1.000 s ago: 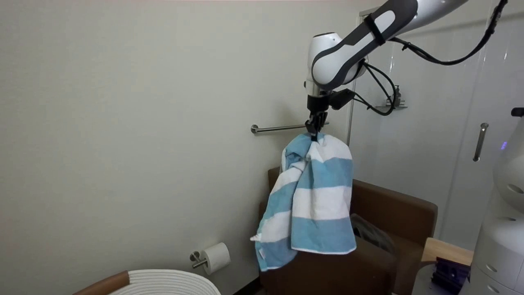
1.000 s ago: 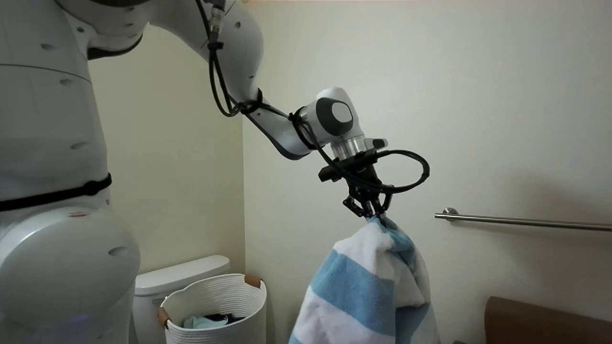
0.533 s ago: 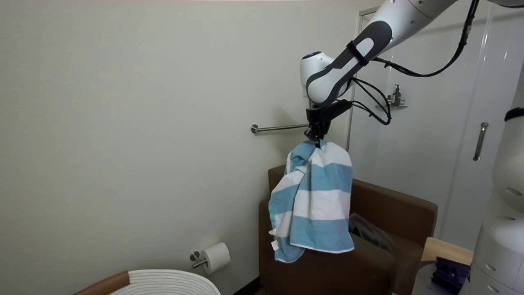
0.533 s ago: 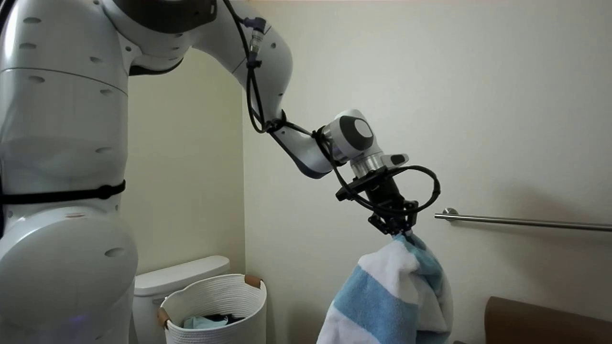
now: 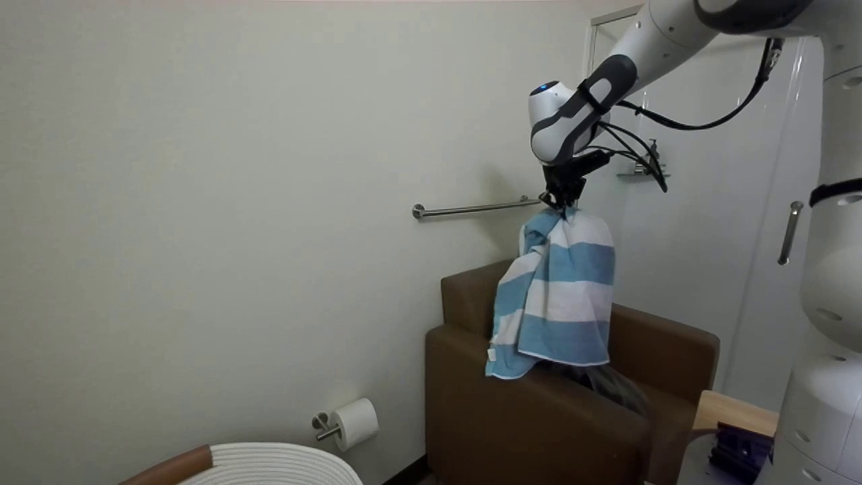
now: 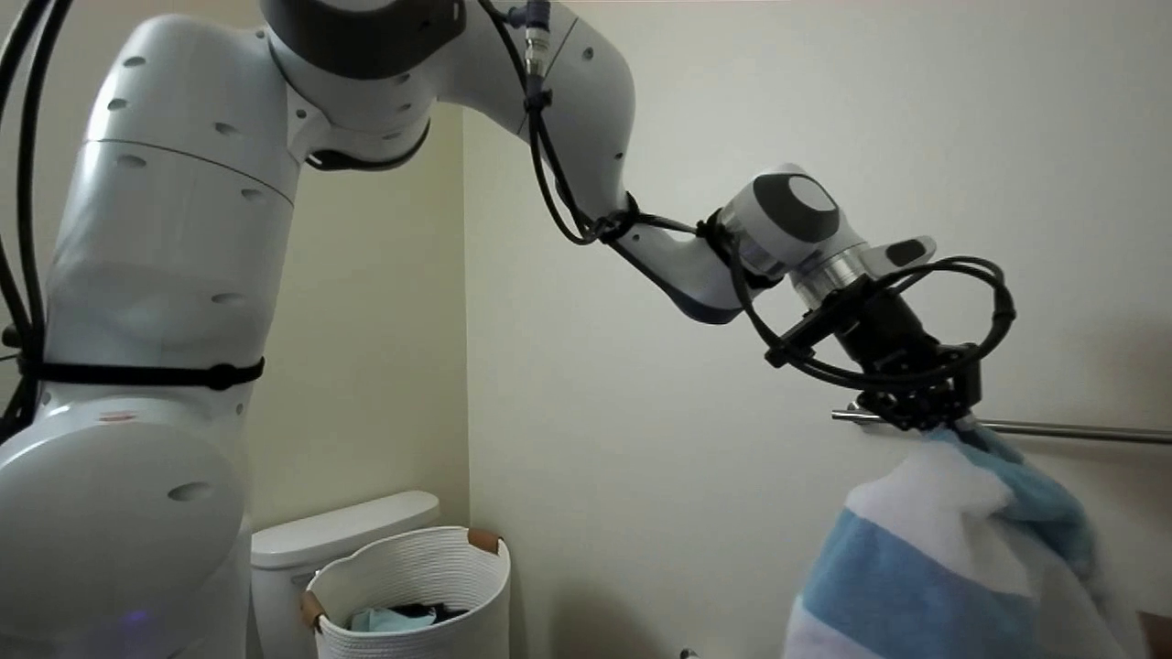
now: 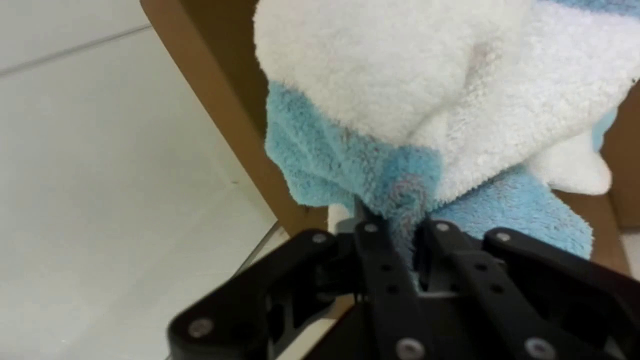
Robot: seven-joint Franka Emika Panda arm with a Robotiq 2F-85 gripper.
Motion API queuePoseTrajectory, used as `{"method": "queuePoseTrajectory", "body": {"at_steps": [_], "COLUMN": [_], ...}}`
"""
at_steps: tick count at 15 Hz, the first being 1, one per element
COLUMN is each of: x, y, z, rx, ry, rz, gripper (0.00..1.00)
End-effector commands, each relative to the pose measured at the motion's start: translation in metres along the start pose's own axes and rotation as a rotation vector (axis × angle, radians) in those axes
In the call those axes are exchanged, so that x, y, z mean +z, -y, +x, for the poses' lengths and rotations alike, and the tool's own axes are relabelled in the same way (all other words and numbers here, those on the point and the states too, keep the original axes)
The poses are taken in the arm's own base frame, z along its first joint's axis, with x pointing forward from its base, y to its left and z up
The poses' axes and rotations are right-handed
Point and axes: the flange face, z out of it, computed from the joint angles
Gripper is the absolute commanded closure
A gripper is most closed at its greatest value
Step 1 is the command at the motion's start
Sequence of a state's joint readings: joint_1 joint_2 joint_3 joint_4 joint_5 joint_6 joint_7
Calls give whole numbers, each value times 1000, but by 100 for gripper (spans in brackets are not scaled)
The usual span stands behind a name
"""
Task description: Put the towel on the sofa
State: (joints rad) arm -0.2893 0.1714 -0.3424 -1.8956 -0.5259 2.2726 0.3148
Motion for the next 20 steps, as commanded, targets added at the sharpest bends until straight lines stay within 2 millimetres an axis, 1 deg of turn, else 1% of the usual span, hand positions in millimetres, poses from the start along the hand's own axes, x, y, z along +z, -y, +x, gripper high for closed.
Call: {"method": "queuePoseTrajectory", "body": {"at_steps": [1, 4, 6, 8, 11, 14, 15, 16, 17, 19, 20], "x": [17, 36, 48, 59, 73, 74, 72, 68, 64, 50, 41], "y": [-36, -58, -67, -71, -63, -44, -37, -28, -20, -4, 4], "z": [47, 67, 78, 86, 94, 101, 102, 103, 105, 109, 112], "rx": [169, 251, 283, 306, 322, 330, 339, 339, 342, 348, 353], "ry": [-35, -35, -24, -16, 1, 42, 52, 61, 67, 61, 57], "rz": [-85, -127, -140, -146, -128, -65, -44, -14, 16, 90, 117], "gripper": [91, 91, 91, 91, 91, 92, 89, 61, 60, 49, 42]}}
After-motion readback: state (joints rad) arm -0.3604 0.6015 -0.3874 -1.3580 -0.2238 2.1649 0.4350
